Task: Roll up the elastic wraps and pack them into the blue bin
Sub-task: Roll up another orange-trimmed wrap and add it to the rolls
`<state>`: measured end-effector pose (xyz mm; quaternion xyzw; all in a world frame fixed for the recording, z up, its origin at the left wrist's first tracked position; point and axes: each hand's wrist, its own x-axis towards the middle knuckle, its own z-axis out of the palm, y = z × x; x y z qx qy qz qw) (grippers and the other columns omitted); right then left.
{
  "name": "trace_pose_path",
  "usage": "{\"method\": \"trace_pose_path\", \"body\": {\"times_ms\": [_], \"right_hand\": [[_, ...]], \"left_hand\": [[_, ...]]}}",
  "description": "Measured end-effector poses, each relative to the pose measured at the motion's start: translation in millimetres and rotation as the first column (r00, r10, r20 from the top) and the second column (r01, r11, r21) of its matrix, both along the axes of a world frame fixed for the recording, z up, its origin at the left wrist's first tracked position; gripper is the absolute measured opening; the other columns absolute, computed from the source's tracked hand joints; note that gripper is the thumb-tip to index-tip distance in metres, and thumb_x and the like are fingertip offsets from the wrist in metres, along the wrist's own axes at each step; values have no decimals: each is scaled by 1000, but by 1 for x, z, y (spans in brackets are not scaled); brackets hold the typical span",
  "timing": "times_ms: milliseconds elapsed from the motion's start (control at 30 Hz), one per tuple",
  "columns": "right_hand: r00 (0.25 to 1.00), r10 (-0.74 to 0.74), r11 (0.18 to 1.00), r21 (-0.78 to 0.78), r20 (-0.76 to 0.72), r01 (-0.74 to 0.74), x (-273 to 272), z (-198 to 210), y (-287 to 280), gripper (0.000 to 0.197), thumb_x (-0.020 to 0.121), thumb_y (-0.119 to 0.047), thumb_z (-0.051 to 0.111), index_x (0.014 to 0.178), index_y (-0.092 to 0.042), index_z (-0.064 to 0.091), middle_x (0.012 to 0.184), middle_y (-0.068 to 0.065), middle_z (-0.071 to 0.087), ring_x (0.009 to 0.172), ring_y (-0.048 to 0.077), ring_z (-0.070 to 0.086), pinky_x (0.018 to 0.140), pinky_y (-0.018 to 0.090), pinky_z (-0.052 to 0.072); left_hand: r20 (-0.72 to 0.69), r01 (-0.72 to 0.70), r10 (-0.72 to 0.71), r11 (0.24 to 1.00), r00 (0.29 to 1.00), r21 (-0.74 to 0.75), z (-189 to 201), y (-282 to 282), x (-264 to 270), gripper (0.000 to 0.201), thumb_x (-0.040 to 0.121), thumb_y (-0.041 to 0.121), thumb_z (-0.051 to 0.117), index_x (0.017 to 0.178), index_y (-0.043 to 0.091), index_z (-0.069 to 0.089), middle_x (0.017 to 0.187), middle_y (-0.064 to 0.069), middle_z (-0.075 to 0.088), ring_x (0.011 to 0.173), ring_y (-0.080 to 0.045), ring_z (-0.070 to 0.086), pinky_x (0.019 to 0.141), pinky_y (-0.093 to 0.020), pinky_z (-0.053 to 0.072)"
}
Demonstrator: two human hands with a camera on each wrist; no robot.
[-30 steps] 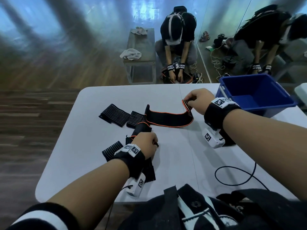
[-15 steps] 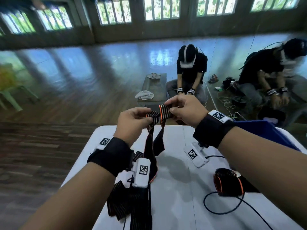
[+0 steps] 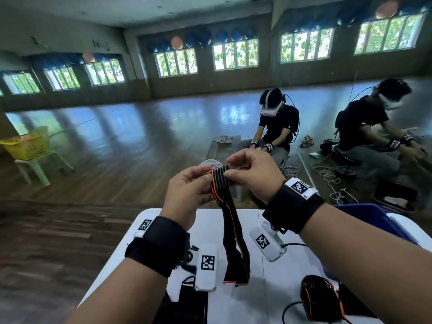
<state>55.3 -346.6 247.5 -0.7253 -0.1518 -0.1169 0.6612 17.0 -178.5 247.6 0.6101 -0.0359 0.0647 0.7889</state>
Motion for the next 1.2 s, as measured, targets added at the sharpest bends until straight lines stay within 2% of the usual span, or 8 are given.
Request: {"method": "trace_pose_path", "body": {"times_ms": [267,433,500,700,867,967,1100,1200], "right_hand": [[999,-37,999,22,15,36,-16,-3,-17,22,77,5,77,85,-13,67,76,10,63,71,28,66,71,57,60],[969,-199,964,-147,149,221,-33,-23,-31,27,78,-26,81,94,-19,61,91,-3,64,79,10,62,73,18,52],[953,-211,936,-235,217,261,-46,-42,-34,37,72,-36,84,93,-20,57,95,-5,58,83,6,57,71,12,46],[970,-185,947,-234,159,219,-67,-82,-33,29,76,-19,80,93,-19,58,94,-6,62,88,4,62,72,26,56],[946,-297,946,-91,134,310,-72,-84,-53,12,82,-14,71,86,-23,64,76,-12,67,75,2,64,65,15,51],[942,-329,943,-28,70,331,-74,-79,-62,13,82,-17,69,85,-28,64,76,-12,69,74,2,64,69,19,52],[934,-357,932,71,15,355,-75,-74,-63,17,84,-12,65,96,-24,64,85,-9,69,81,6,66,78,34,56],[914,-406,906,130,-7,403,-78,-72,-52,19,85,-8,63,99,-21,64,89,-6,70,85,10,67,80,39,56]], "left_hand": [[-9,-32,31,999,999,-33,2,-35,-7,21,89,-11,62,96,8,67,80,-2,73,64,-15,70,53,-25,55],[-11,-111,110,993,994,-46,5,-55,-12,20,89,-13,61,86,6,68,76,-7,74,61,-20,69,51,-26,55],[-31,-143,142,987,989,-74,6,-62,-12,19,89,-12,61,85,5,70,79,-12,73,65,-22,70,55,-29,58],[-71,-161,154,982,985,-95,6,-83,-17,16,90,-11,61,91,2,70,86,-17,72,70,-25,70,66,-32,62],[-59,-118,114,990,992,-72,0,-89,-26,20,95,-4,57,90,10,71,89,-13,72,75,-22,67,66,-30,59],[33,-168,166,981,986,101,-18,-82,-29,15,94,0,61,94,9,73,87,-10,72,78,-20,66,67,-33,56],[184,-297,238,838,954,458,-56,-73,-34,8,92,17,68,91,18,61,85,2,67,74,-6,62,69,-26,48],[161,-208,147,841,976,499,-77,-78,-36,18,90,30,69,92,26,51,88,4,62,74,-12,59,70,-38,52]]}}
